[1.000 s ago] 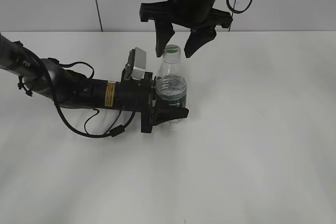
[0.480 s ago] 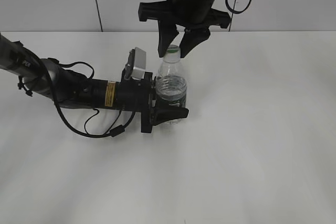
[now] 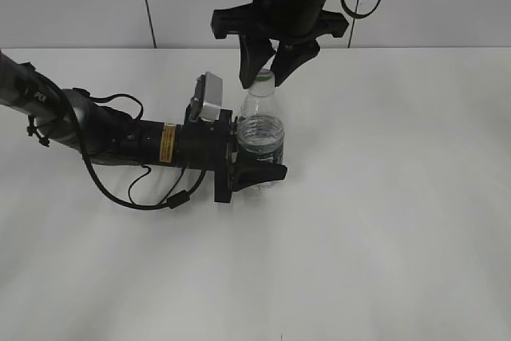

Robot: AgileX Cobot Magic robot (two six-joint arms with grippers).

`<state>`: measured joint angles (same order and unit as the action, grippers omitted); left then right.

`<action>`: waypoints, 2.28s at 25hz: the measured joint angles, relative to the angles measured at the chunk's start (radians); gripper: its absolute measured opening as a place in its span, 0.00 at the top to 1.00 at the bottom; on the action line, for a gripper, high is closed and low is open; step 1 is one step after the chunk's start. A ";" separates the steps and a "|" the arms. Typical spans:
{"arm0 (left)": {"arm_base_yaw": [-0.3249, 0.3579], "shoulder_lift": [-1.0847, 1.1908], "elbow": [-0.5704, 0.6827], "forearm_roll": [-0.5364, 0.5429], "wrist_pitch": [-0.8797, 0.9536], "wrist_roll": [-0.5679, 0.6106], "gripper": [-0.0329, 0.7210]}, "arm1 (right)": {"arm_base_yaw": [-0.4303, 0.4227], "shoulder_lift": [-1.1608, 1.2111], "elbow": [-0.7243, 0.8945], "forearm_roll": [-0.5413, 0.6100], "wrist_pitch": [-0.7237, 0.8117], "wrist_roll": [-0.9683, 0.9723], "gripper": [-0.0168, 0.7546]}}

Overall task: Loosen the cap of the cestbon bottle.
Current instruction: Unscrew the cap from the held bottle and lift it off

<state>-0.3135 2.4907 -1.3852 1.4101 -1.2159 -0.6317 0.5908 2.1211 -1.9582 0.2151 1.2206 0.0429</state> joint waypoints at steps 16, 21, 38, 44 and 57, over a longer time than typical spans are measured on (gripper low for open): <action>-0.001 0.000 0.000 0.002 0.001 0.007 0.41 | 0.000 0.000 0.000 0.007 -0.008 -0.487 0.58; -0.001 0.000 0.000 0.002 0.002 0.006 0.41 | 0.001 0.000 -0.001 -0.022 -0.010 -0.327 0.58; -0.003 0.000 0.000 0.000 0.003 0.004 0.41 | 0.002 -0.001 -0.001 -0.036 -0.010 -0.242 0.59; -0.003 0.000 0.000 0.000 0.004 0.004 0.41 | 0.002 -0.001 -0.001 -0.030 -0.010 -0.395 0.59; -0.003 0.000 0.000 0.012 0.004 0.004 0.41 | 0.002 -0.002 -0.001 -0.023 -0.010 -0.744 0.59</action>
<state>-0.3164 2.4907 -1.3855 1.4222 -1.2114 -0.6279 0.5927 2.1194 -1.9593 0.1925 1.2110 -0.7008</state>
